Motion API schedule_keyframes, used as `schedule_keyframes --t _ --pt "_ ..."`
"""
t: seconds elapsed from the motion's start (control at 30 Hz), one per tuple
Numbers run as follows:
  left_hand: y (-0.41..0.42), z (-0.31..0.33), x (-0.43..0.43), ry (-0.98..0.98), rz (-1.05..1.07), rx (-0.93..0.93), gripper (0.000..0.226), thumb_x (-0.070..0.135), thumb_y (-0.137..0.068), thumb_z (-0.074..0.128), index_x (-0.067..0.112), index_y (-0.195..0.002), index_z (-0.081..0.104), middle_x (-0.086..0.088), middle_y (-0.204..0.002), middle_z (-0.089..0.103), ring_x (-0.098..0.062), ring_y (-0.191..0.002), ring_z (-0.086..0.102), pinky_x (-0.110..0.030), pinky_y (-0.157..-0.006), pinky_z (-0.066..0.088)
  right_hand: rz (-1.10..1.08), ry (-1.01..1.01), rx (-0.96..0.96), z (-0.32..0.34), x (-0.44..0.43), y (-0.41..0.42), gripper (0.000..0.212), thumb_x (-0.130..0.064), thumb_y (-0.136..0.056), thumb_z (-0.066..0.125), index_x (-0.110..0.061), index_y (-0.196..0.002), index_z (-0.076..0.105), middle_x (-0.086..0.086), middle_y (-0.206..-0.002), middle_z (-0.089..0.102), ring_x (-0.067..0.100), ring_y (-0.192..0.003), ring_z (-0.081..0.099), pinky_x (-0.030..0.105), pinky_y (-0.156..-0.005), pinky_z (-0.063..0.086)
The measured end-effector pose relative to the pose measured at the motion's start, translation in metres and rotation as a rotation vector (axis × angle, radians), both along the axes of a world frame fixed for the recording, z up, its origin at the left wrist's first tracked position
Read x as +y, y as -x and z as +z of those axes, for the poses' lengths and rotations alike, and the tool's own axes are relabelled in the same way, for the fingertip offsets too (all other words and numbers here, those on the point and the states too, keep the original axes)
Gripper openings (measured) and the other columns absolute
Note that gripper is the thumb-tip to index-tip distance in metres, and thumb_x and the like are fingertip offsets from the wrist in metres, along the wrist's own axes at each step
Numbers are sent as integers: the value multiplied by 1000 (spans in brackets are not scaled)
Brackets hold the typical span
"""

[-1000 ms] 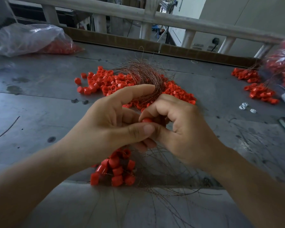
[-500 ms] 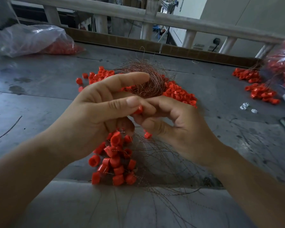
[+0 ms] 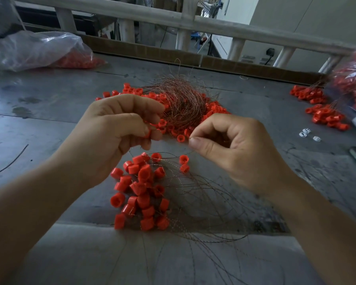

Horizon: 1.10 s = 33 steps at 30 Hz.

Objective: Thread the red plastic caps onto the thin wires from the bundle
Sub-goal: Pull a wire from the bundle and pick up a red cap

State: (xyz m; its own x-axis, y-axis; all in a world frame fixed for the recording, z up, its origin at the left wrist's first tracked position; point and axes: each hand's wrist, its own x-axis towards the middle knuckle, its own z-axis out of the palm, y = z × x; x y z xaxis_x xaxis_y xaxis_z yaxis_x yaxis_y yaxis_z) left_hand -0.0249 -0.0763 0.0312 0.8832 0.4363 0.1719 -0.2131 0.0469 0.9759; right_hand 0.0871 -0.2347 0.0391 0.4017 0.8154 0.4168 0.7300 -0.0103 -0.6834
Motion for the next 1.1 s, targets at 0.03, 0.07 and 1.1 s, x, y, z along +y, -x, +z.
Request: schedule_keyframes --t 0.03,0.07,1.1 --pt "0 0 2 -37 39 32 38 -14 -59 49 14 -68 73 -2 -65 64 -11 -54 62 -16 -44 46 -10 29 -12 0 0 -1 10 -14 -80 67 -19 -71 65 -14 -61 57 0 -59 54 10 -54 41" --pt "0 0 4 -87 73 68 37 -16 -62 50 13 -69 71 -2 -64 63 -11 -53 62 -16 -43 46 -18 63 -23 -2 1 -1 12 -12 -80 68 -19 -71 64 -14 -60 57 0 -60 53 10 -54 40" --pt "-26 -35 44 -956 465 498 43 6 -82 60 18 -124 57 -3 -109 49 -23 -109 49 -25 -84 32 -41 380 -149 -13 3 -6 35 -54 -70 60 -21 -77 68 -9 -71 63 0 -73 54 15 -66 44"
